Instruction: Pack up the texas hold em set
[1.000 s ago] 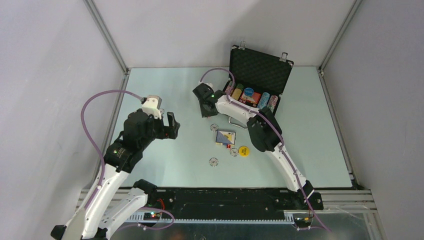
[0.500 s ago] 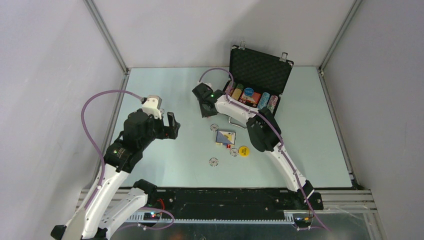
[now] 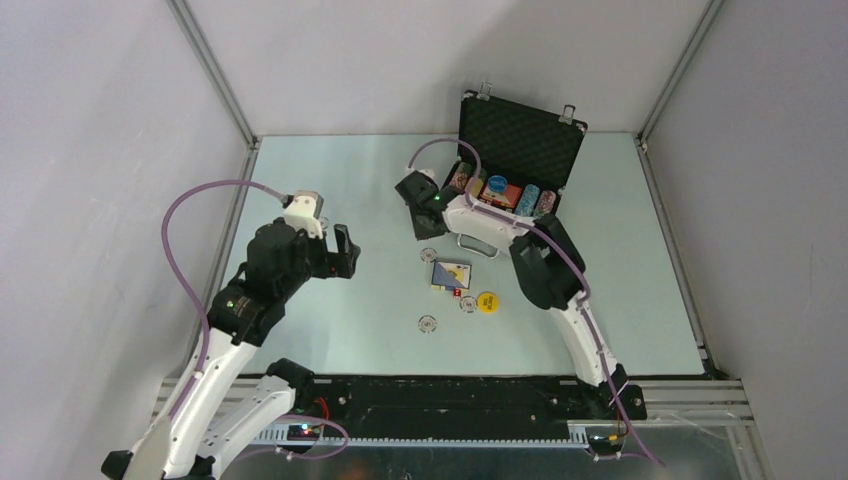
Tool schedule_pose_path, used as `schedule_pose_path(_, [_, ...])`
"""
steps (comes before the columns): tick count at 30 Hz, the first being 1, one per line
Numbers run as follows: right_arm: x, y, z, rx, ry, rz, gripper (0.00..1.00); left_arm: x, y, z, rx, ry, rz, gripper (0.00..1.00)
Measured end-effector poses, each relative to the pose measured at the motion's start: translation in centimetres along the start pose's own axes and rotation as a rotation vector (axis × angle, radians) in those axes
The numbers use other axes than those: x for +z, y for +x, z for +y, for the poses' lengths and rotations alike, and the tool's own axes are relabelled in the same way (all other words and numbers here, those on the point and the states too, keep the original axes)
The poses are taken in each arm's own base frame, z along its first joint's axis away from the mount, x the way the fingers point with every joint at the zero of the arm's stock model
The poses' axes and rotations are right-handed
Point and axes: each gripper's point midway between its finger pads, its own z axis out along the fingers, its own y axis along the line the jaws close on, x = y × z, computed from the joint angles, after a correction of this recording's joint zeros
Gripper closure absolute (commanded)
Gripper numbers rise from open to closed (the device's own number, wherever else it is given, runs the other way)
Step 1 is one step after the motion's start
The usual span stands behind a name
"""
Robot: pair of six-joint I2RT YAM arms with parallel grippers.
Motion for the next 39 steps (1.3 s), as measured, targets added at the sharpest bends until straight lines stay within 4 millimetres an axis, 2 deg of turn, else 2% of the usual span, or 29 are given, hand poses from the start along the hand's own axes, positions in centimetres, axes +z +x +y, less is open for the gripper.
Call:
schedule_pose_path(3, [-2.5, -0.4, -1.2, 0.007, 0.017, -0.039, 0.95, 0.0, 0.0, 0.0, 0.000, 0.000, -0.001, 0.05])
schedule_pose_path(8, [-8.3, -2.4, -4.2, 0.062, 0.036, -0.166, 0.98, -0.1, -0.1, 0.0, 0.000, 0.001, -0.003, 0.05])
schedule_pose_path(11, [-9.8, -4.1, -6.9, 0.134, 0.054, -0.218, 0.98, -0.2, -0.1, 0.0, -0.001, 0.001, -0.007, 0.05])
schedule_pose_path(13, [-9.6, -5.3, -9.4, 0.191, 0.087, -0.242, 0.99, -0.2, -0.1, 0.0, -0.001, 0.002, -0.008, 0.05])
schedule_pose_path(17, [-7.9, -5.5, -13.8, 0.264, 0.166, -0.230, 1.00, -0.2, -0.1, 0.0, -0.001, 0.002, -0.008, 0.05])
schedule_pose_path(21, [-6.1, -4.9, -16.2, 0.314, 0.227, -0.206, 1.00, -0.2, -0.1, 0.0, -0.001, 0.002, -0.008, 0.05])
schedule_pose_path(28, [-3.7, -4.1, -18.3, 0.403, 0.290, -0.183, 1.00, -0.2, -0.1, 0.0, -0.001, 0.002, -0.008, 0.05])
schedule_pose_path(39, [-2.5, -5.1, -19.1, 0.545, 0.319, -0.230, 1.00, 0.0, 0.1, -0.2, 0.000, 0.014, 0.004, 0.05])
